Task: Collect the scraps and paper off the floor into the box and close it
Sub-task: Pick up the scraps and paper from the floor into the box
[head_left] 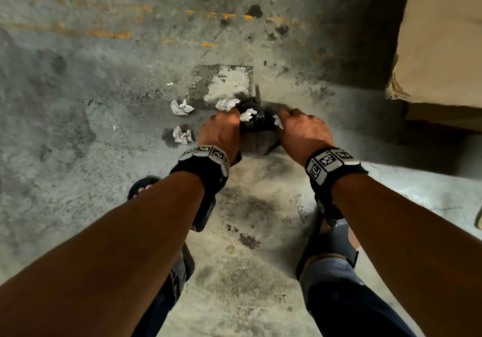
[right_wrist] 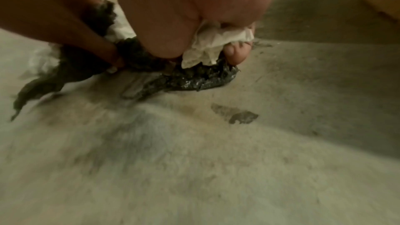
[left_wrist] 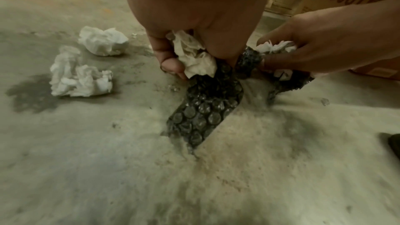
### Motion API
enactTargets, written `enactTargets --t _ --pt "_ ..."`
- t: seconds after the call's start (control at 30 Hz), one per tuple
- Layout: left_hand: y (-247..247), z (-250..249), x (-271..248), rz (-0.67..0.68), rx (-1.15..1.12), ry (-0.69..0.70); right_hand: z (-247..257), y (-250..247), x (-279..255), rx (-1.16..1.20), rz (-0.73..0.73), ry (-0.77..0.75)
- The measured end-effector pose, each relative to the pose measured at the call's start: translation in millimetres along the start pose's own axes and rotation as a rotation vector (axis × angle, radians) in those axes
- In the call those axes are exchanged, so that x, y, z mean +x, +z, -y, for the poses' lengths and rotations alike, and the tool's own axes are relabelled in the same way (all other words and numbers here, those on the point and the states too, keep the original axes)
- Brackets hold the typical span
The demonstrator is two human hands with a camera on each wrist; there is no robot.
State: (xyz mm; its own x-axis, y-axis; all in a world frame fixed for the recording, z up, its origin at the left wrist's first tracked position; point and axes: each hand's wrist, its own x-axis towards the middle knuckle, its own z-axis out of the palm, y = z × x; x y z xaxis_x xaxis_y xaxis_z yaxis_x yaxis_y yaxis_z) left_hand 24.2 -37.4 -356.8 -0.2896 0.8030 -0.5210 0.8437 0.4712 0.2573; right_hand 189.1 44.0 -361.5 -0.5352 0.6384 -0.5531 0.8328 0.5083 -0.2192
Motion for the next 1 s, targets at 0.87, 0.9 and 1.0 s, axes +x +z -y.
enactTargets --t 0.87,0.9,1.0 --pt "-212 -473 17 0.269 -0.353 0.079 -321 -309 -162 0.732 -0.461 0.666" --pt "-210 -483 19 0.306 -0.405 0.059 -330 -311 -165 0.764 -0.437 0.679" --pt "-202 -502 26 0.333 -0.604 0.037 -353 -313 -173 0.914 -0.364 0.678"
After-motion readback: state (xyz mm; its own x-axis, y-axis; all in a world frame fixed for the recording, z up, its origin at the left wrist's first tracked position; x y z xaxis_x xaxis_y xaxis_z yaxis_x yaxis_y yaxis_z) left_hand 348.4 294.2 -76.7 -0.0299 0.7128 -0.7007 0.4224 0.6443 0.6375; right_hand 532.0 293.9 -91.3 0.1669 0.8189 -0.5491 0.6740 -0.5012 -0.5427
